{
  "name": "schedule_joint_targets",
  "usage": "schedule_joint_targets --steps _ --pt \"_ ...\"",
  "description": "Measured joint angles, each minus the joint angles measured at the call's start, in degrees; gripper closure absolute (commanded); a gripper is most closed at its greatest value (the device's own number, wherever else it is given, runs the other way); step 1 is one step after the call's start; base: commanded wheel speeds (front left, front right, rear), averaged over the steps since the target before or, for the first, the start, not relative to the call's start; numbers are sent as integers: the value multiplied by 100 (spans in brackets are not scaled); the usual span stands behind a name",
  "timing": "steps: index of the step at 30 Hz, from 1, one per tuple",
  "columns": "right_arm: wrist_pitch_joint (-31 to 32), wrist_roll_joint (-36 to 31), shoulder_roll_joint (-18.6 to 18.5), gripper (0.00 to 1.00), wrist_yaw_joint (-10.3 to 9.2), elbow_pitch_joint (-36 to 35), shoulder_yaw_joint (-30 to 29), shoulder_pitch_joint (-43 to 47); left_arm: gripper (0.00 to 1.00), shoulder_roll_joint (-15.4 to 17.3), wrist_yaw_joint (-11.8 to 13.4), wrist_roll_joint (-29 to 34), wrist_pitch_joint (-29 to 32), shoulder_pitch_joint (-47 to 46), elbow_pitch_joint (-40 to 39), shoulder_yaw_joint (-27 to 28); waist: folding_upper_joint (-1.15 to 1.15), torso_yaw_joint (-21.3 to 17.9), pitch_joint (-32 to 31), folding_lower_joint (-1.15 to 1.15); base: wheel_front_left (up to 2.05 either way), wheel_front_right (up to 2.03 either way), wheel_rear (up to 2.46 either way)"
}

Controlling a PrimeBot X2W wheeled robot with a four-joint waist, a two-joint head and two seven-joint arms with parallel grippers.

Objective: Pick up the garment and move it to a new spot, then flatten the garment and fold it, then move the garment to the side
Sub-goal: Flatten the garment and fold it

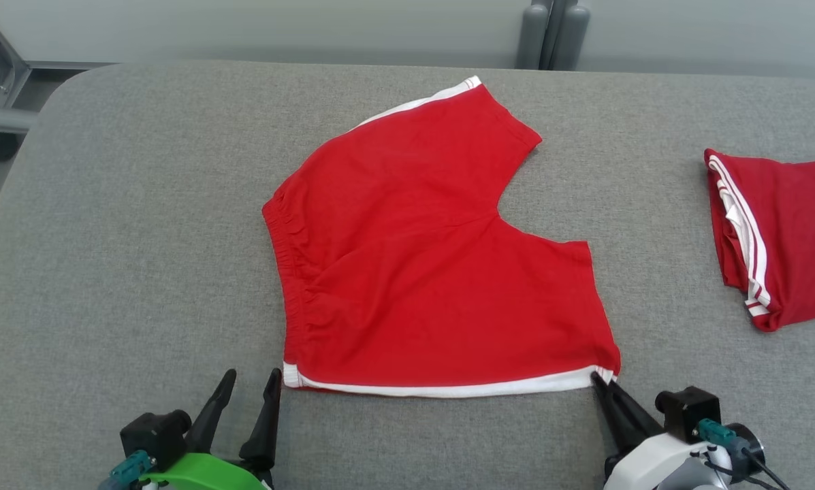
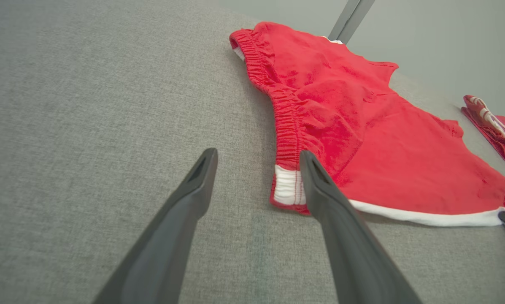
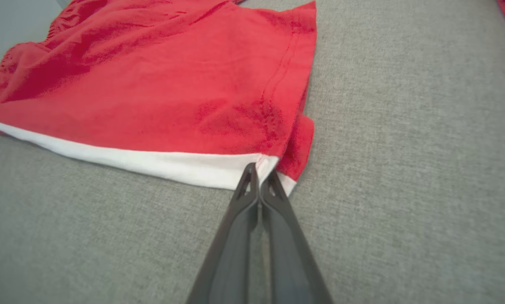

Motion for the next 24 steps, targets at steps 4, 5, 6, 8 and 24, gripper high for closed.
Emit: schedule_joint_targets --steps 4,5,6,8,24 --pt "0 5 -33 100 0 -68 -151 -160 0 11 -1 30 0 -3 101 -175 0 -47 27 0 0 0 0" --pt "0 -19 -66 100 1 -77 -167 -235 0 18 -2 30 0 -5 148 -250 0 -70 36 0 0 0 0" --pt "0 -21 -96 100 25 -78 -177 -302 0 32 -2 30 1 -7 190 -343 0 -94 44 0 0 0 0" --pt "0 -47 -136 100 62 -71 -179 -382 0 69 -2 30 0 -22 266 -565 0 -144 58 0 0 0 0" --pt "0 -92 -78 100 210 84 -157 -399 24 143 -4 -131 1 -488 745 -959 0 -271 71 0 0 0 0"
